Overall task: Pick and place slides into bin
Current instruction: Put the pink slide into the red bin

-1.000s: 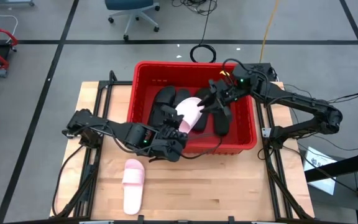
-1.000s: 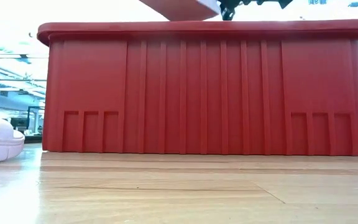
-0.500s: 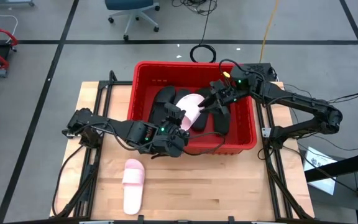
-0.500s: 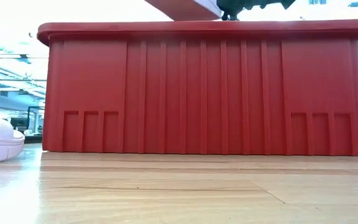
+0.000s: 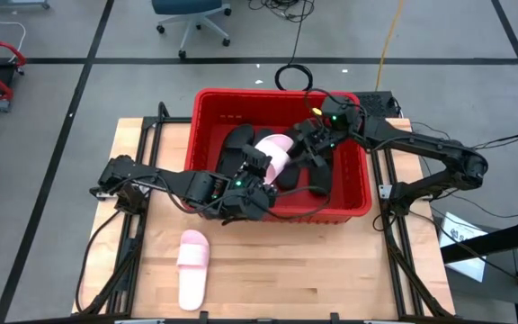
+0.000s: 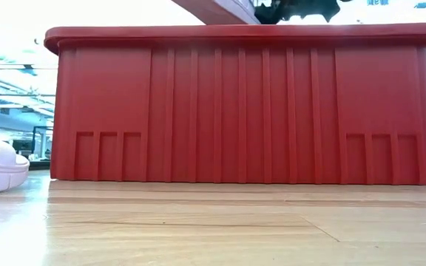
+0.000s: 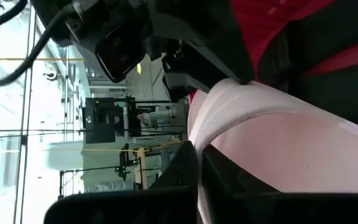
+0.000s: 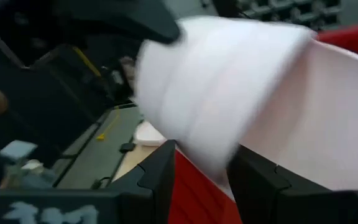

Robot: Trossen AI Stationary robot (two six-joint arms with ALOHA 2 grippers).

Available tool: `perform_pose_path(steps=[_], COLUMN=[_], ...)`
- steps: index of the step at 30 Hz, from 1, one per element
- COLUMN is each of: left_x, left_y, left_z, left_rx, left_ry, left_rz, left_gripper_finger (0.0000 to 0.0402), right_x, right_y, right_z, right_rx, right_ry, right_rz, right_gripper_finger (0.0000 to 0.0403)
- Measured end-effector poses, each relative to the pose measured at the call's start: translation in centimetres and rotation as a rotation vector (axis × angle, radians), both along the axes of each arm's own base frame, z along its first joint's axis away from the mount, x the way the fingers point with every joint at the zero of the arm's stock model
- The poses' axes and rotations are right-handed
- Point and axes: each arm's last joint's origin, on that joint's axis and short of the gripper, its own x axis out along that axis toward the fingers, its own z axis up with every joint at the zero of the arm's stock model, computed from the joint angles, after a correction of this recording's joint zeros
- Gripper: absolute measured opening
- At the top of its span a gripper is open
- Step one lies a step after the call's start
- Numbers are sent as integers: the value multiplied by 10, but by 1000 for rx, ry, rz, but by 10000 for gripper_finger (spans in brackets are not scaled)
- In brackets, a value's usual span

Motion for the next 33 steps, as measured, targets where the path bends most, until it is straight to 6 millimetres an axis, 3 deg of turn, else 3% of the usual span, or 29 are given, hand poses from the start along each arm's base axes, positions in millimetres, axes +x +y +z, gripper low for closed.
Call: perform_pose_path(steps=[11,19,25,33], left_x=[1,1,1,2], left_y=[0,0,1,1], left_z=[1,1,1,1], left_rx=[-4,-11,-28,-60], left_ry=[-24,-30,-28,-25], left_rz=[10,8,-7,-40], left_gripper_finger=[0,1,6,55], right_x=[2,2,2,2], right_y=[0,1,1,1], right_z=[5,4,4,3], right_rx=[-4,-2,-2,-4], right_ry=[-64,-58,-57,-55], right_rz=[51,58,59,61], right_gripper_finger=[120,14,6,3])
